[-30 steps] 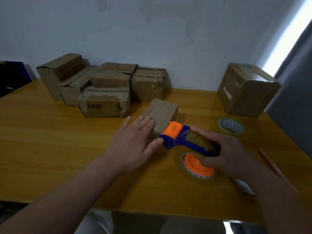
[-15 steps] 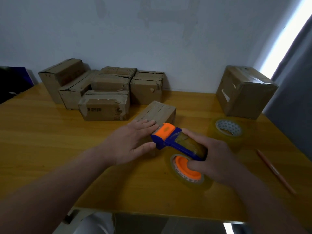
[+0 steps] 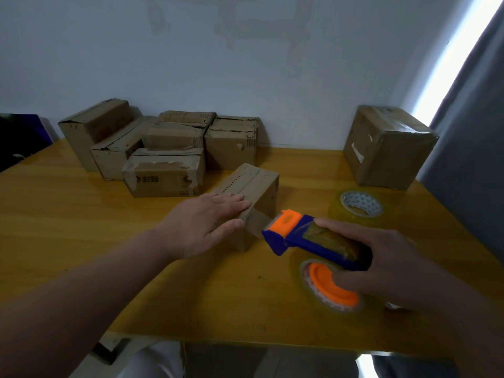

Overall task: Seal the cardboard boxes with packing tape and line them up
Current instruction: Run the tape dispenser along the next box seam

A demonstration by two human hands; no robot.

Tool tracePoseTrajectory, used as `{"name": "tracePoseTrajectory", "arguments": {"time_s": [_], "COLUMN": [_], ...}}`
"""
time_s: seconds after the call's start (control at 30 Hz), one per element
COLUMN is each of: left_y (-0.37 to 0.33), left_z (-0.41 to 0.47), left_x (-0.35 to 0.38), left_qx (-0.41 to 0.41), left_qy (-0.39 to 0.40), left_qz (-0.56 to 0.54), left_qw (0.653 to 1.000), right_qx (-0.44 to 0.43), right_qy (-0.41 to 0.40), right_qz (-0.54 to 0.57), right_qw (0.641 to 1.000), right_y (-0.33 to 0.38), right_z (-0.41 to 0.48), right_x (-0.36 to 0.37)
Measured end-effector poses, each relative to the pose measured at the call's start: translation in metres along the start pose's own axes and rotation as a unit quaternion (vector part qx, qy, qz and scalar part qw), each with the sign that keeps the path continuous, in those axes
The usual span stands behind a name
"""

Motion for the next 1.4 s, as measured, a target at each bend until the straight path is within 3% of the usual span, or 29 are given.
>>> {"name": "tracePoseTrajectory", "arguments": {"time_s": [0.5,0.77,0.97,1.07,1.2,1.3,1.4], "left_y": [0.004,0.005,0.003,0.002,0.001,-0.001,-0.002], "left_z": [0.005,0.005,0.004,0.003,0.003,0.002,0.005], "left_x": [-0.009,-0.009,-0.011,-0.011,-0.009,-0.008,-0.008], "left_qx": [-0.037,-0.044,-0.046,-0.048,-0.054,-0.057,-0.070], "left_qy": [-0.039,-0.036,-0.032,-0.025,0.003,0.007,0.003], "left_qz": [-0.070,-0.073,-0.071,-0.067,-0.040,0.006,0.045], "left_qw": [0.996,0.996,0.996,0.996,0.998,0.998,0.997], "right_qx": [0.065,0.144,0.132,0.116,0.128,0.159,0.129], "right_qy": [0.160,0.241,0.290,0.252,0.123,-0.009,-0.052], "right_qz": [-0.075,0.108,-0.016,-0.099,-0.204,-0.185,-0.195], "right_qw": [0.982,0.954,0.948,0.956,0.963,0.970,0.971], "right_y": [0.010,-0.007,0.003,0.008,0.001,-0.007,-0.005], "right_z": [0.073,0.077,0.076,0.073,0.068,0.061,0.059], "right_x": [0.030,0.035,0.057,0.038,-0.001,-0.015,0.003]}}
Point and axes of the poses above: each hand's wrist, its own z-axis towards the middle knuckle, its own x-axis out of the palm, y = z × x, the point moved 9 cm from there along z, towards the middle knuckle, and after that the axes turned 1 degree about -x, right-handed, at the moved point
